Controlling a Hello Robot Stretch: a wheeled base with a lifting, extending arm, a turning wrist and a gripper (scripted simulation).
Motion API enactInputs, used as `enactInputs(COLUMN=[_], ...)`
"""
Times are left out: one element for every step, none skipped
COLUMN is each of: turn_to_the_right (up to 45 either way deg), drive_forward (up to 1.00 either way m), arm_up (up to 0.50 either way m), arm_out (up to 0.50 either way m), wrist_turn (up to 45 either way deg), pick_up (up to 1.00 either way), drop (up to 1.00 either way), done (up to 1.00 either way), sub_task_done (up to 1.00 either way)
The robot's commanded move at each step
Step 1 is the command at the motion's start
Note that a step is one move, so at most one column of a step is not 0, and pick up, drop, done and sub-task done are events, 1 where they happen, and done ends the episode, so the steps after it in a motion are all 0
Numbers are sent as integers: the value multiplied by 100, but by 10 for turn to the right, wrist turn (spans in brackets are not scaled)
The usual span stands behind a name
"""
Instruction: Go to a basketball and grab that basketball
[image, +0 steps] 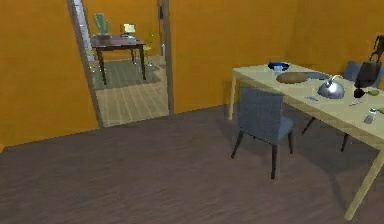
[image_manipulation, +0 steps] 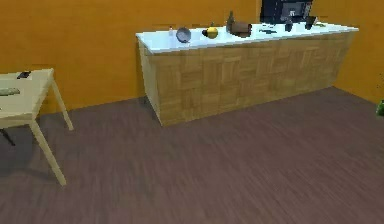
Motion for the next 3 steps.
enactInputs(turn_to_the_right=[-150,0,0], drive_forward=[0,100,100], arm_up=[0,0,0], arm_out=[0,0,0], wrist_turn=[0,0,0], pick_up=[0,0,0], drop=[0,0,0], done=[0,0,0], sub_task_done=[0,0,0])
